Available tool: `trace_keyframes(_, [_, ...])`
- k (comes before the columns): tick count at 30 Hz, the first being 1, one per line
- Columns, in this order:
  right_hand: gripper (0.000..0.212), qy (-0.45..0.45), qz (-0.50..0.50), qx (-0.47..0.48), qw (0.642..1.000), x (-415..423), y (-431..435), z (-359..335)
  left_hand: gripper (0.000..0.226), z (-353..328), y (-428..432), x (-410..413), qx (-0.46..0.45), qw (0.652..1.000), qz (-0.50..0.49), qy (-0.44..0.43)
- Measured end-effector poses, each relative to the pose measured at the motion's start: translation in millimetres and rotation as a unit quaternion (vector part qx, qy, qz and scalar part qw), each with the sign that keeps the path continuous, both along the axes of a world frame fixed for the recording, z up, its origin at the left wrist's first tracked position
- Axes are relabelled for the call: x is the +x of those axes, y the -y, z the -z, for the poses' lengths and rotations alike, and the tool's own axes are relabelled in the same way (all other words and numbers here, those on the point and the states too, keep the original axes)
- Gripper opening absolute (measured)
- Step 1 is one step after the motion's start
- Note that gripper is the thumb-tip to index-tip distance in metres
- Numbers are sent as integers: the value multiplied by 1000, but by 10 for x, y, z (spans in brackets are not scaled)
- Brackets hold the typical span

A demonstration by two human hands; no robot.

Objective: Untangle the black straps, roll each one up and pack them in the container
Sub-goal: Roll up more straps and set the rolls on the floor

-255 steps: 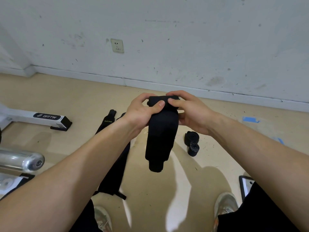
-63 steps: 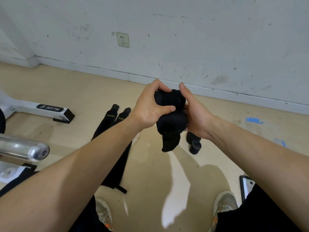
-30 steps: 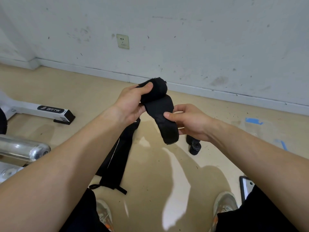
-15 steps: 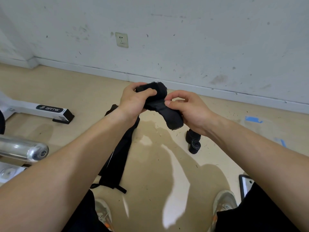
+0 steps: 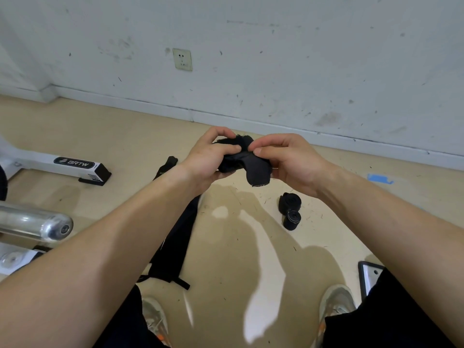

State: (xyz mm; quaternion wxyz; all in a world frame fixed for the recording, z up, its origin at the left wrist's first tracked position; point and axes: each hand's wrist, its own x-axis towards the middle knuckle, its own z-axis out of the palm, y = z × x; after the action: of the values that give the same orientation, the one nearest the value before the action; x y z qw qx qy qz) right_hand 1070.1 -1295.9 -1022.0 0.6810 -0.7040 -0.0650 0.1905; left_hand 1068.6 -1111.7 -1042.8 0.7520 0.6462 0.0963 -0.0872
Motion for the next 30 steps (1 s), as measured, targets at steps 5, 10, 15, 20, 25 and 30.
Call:
trace_keyframes(5, [17,-7,8,-1,1000,-14,-7,-8,20,-37,0,-6,19,1000,-4,15])
trace_keyframes(10, [19,-11,12,-9,1000,-11,18,-30,25,-80,-8,-10,27,999,-27,18])
trace_keyframes(15, [18,-30,21,10,999,-29,-3,-23,21,-89,-19,9,62,997,-38,29])
trace_keyframes(20, [14,-44,15,-3,999,-36,-1,-3,13,-66,-43,40,59,995,-78,27])
trace_keyframes(25, [17,-48,-4,-14,999,-47,14,0,9,-69,-63,29,55,996,-64,20])
trace_keyframes(30, [21,-65,-12,-9,998,-38,24,-11,14,-40,-87,47,58,995,-86,8])
